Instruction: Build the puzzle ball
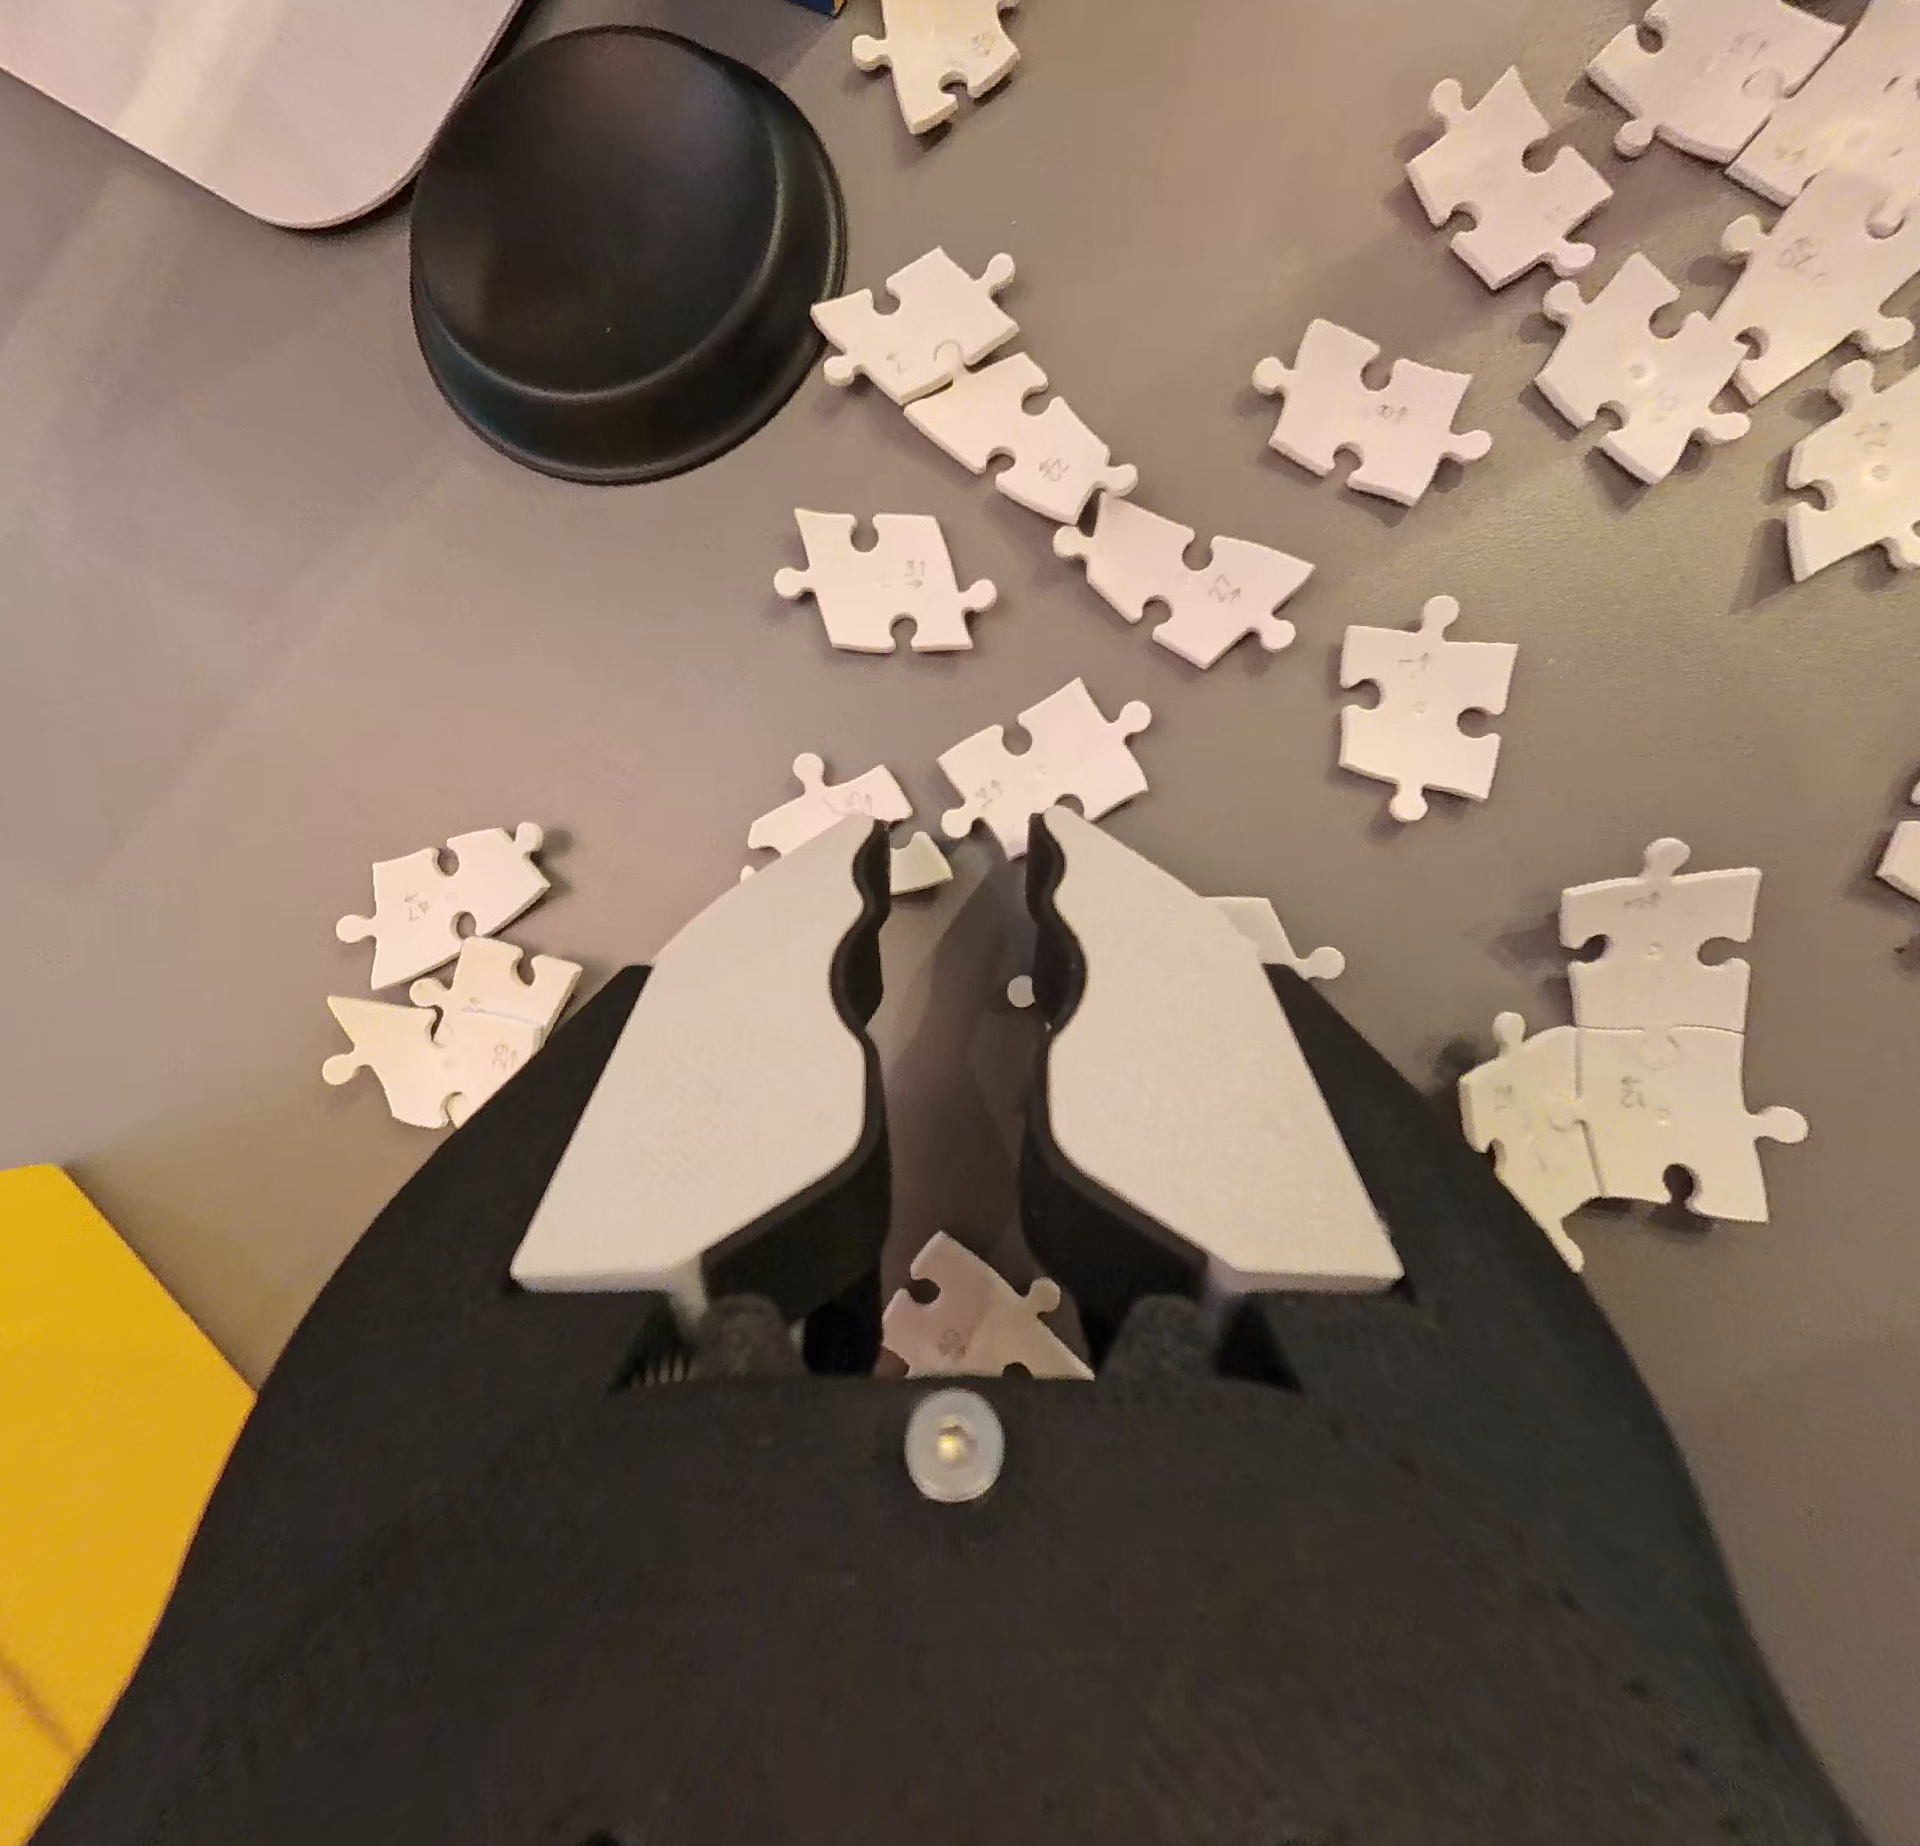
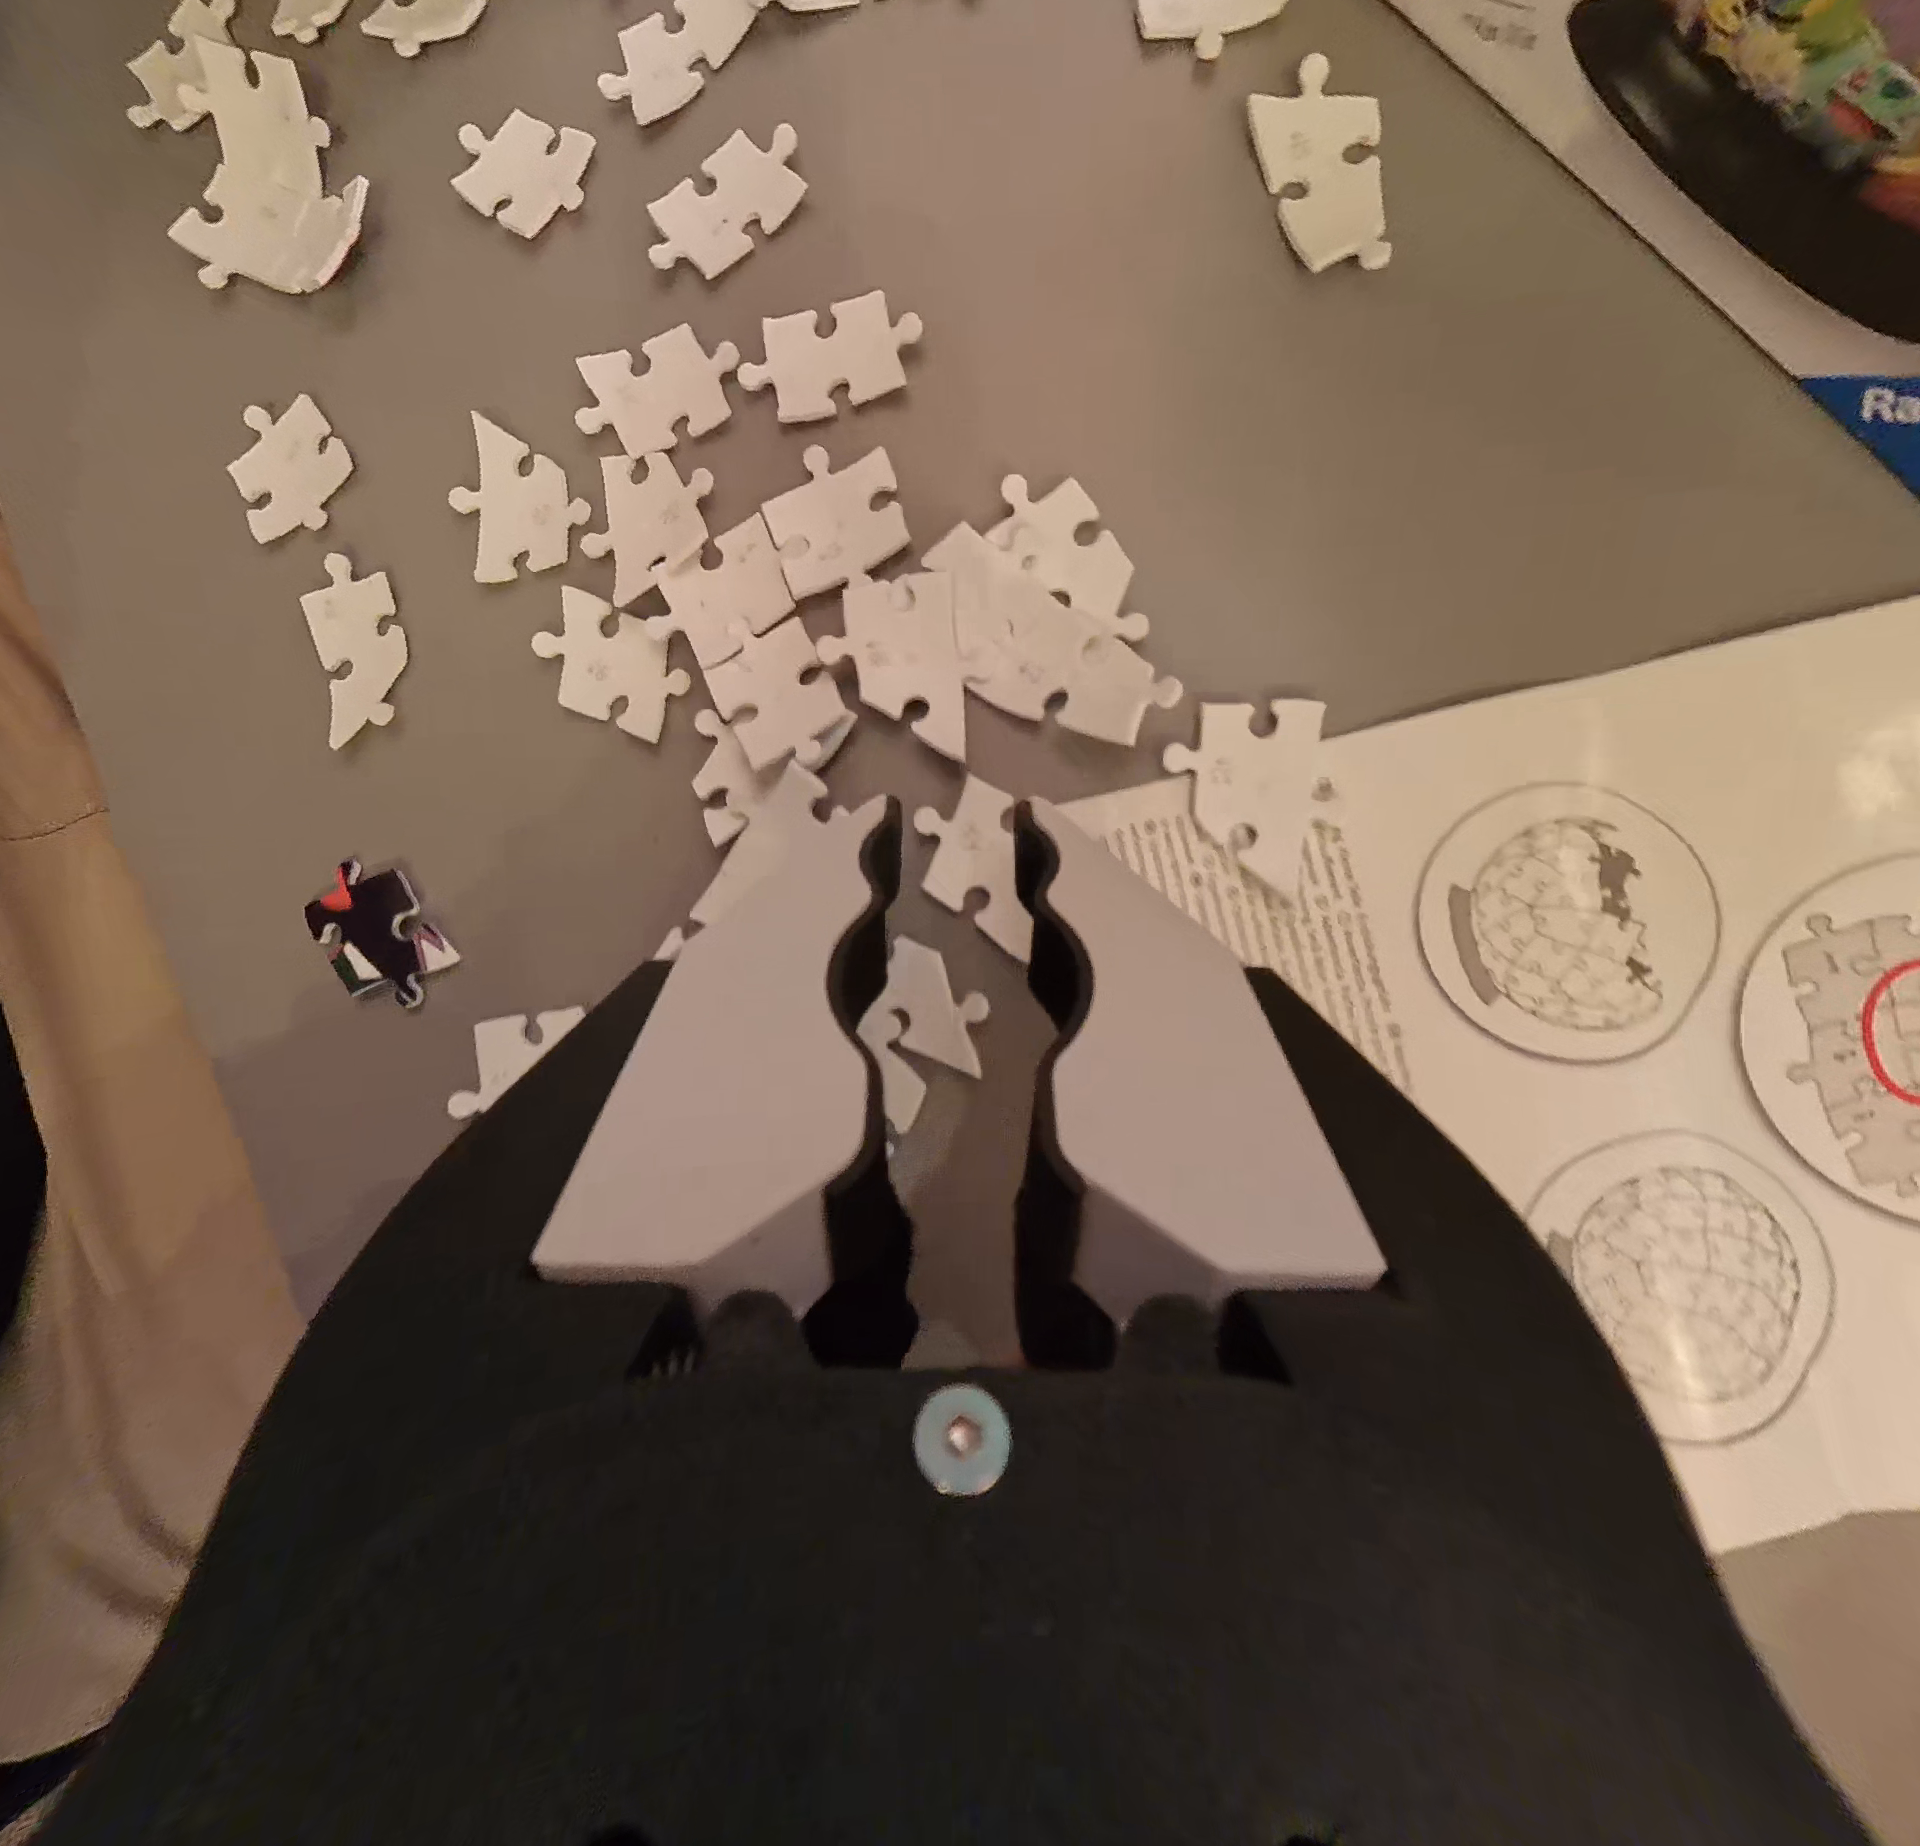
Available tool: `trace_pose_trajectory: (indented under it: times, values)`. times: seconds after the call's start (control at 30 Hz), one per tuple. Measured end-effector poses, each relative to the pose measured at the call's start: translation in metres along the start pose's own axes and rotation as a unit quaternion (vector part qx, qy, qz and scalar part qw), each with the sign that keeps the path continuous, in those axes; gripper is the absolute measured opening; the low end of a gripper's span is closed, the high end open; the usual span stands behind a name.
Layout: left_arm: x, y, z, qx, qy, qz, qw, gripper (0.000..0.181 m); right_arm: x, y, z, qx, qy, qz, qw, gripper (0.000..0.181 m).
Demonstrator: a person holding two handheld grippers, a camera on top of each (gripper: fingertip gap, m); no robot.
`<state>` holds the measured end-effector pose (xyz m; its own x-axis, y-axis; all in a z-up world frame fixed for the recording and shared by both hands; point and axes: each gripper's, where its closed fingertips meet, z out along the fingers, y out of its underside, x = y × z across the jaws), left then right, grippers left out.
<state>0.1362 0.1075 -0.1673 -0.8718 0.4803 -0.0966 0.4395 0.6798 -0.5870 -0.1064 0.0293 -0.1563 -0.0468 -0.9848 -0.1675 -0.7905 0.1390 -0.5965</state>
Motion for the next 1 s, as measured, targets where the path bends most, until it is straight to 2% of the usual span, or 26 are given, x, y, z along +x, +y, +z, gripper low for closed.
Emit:
trace_pose_trajectory:
  times: [0.03, 0.2, 0.33, 0.57, 0.73, 1.0]
  values:
    - [0.000, 0.000, 0.000, 0.000, 0.000, 0.000, 1.000, 0.025, 0.002, 0.002, -0.002, 0.000, 0.000, 0.004, 1.000, 0.021]
    - [0.000, 0.000, 0.000, 0.000, 0.000, 0.001, 1.000, 0.024, 0.004, 0.016, -0.010, -0.018, -0.010, 0.008, 1.000, 0.025]
    - [0.000, -0.001, -0.001, 0.001, -0.001, 0.001, 1.000, 0.024, -0.010, 0.019, -0.013, -0.019, -0.050, -0.008, 0.999, 0.029]
    - [0.003, -0.004, 0.000, 0.002, 0.000, 0.007, 1.000, 0.024, -0.027, 0.011, 0.008, -0.034, -0.054, -0.048, 0.997, 0.040]
    - [0.004, -0.006, -0.002, 0.005, -0.002, 0.009, 1.000, 0.024, -0.025, 0.013, 0.010, -0.043, -0.041, -0.071, 0.996, 0.023]
    - [0.005, -0.009, -0.006, 0.009, -0.005, 0.012, 1.000, 0.024, -0.030, 0.010, 0.014, -0.034, -0.063, -0.062, 0.995, 0.010]
